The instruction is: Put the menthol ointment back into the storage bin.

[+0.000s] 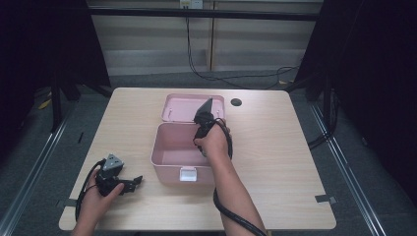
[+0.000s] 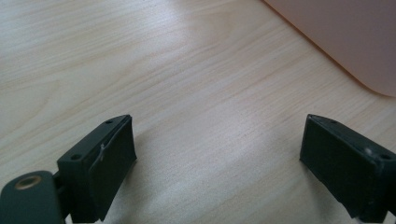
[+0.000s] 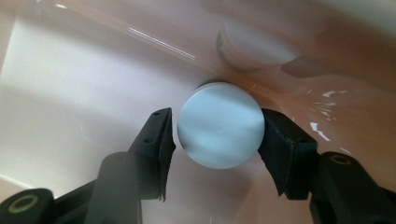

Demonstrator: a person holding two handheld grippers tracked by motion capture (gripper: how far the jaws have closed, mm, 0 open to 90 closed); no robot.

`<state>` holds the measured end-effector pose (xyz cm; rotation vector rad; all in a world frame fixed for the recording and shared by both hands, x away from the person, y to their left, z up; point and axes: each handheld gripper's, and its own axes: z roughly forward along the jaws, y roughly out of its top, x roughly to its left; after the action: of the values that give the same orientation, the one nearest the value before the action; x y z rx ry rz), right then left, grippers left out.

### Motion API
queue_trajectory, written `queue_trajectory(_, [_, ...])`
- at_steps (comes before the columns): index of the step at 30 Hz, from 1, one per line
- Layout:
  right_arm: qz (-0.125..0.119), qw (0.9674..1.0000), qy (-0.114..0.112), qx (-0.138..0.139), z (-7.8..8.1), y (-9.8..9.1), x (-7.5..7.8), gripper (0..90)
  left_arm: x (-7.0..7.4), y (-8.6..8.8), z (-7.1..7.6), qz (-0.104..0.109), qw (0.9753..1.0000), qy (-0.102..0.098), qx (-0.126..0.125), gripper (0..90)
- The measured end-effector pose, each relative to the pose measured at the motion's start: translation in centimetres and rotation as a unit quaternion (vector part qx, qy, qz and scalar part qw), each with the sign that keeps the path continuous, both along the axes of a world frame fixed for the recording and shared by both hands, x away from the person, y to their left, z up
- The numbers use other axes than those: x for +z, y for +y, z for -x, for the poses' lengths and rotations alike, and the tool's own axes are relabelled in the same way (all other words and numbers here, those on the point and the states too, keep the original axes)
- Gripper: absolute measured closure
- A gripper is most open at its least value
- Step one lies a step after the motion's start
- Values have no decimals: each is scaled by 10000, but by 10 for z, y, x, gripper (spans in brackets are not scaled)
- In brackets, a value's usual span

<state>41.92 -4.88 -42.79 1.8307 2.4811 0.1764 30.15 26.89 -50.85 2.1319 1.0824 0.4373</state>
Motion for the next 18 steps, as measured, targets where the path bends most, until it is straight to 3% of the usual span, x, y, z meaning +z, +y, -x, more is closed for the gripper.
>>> queue_trajectory(18, [35, 9999, -85, 97, 1, 3, 15, 372, 0, 0, 0, 5, 10000, 10, -4, 98])
